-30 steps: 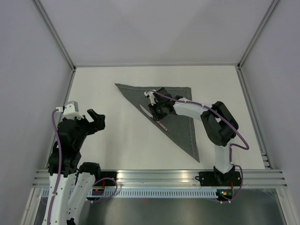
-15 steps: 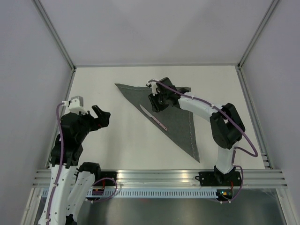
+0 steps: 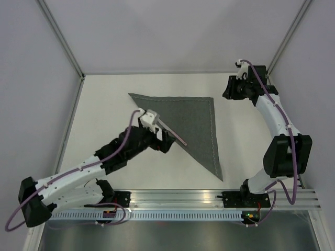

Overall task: Fold the napkin, place the utensils inside, and roll it up
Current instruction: Fold the napkin

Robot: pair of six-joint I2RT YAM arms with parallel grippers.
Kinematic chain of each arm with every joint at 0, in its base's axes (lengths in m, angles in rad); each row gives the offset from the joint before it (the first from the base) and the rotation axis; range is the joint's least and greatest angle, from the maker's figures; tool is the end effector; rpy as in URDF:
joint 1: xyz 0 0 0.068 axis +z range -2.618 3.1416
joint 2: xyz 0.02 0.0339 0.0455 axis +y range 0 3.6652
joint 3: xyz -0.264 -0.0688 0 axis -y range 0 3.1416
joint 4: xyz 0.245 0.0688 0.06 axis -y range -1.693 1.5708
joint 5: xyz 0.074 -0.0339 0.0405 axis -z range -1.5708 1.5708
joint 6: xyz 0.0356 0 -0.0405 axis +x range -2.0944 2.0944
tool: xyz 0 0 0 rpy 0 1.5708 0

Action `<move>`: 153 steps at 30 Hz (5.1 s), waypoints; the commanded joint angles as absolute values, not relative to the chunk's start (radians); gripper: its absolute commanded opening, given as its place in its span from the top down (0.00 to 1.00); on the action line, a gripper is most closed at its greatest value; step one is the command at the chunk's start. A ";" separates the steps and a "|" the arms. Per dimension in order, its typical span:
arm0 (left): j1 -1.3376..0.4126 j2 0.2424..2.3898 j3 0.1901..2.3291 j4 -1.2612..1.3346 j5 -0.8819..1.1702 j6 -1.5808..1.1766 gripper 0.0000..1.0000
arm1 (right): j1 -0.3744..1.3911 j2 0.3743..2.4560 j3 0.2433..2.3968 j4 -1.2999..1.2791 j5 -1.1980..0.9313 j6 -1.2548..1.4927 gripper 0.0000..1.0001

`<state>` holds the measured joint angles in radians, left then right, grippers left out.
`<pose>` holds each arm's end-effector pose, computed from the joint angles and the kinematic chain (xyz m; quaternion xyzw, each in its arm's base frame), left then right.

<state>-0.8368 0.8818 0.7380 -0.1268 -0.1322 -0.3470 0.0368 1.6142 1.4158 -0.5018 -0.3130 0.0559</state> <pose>0.1432 -0.1517 0.3123 0.1538 0.7803 -0.2933 0.5305 0.3653 0.0244 0.3183 -0.0572 0.8963 0.1605 0.4095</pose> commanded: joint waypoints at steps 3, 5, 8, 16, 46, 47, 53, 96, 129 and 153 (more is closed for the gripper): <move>-1.174 1.023 0.603 0.367 -0.391 -0.069 0.00 | -0.057 1.574 1.365 -0.577 -0.367 0.048 0.55; -1.257 1.078 0.556 0.498 -0.438 0.041 0.00 | -0.104 1.580 1.348 -0.554 -0.386 0.058 0.55; -1.362 1.216 0.543 0.670 -0.434 0.133 0.00 | -0.150 1.586 1.327 -0.529 -0.408 0.074 0.55; -1.494 1.627 0.560 1.035 -0.305 0.311 0.00 | -0.178 1.565 1.290 -0.500 -0.399 0.069 0.56; -1.557 2.074 0.798 1.103 -0.298 0.621 0.17 | -0.186 1.549 1.255 -0.468 -0.408 0.069 0.61; -1.557 2.082 0.802 1.100 -0.301 0.624 0.18 | -0.186 1.549 1.253 -0.468 -0.407 0.069 0.62; -1.557 2.115 0.819 1.100 -0.322 0.643 0.26 | -0.186 1.552 1.253 -0.466 -0.413 0.071 0.62; -1.523 2.151 0.933 1.097 -0.373 0.594 0.85 | -0.187 1.562 1.243 -0.459 -0.419 0.077 0.65; -1.019 1.755 0.716 0.819 -0.499 -0.268 0.98 | -0.184 1.572 1.244 -0.471 -0.437 0.066 0.65; -0.755 1.761 0.836 0.624 -0.428 -0.321 0.98 | -0.179 1.578 1.246 -0.471 -0.436 0.066 0.65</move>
<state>-0.7826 1.7893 0.7967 0.6289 -0.4427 -0.2878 -0.1806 1.5852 1.2442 -0.4789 -0.4294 0.0563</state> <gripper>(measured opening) 0.041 0.356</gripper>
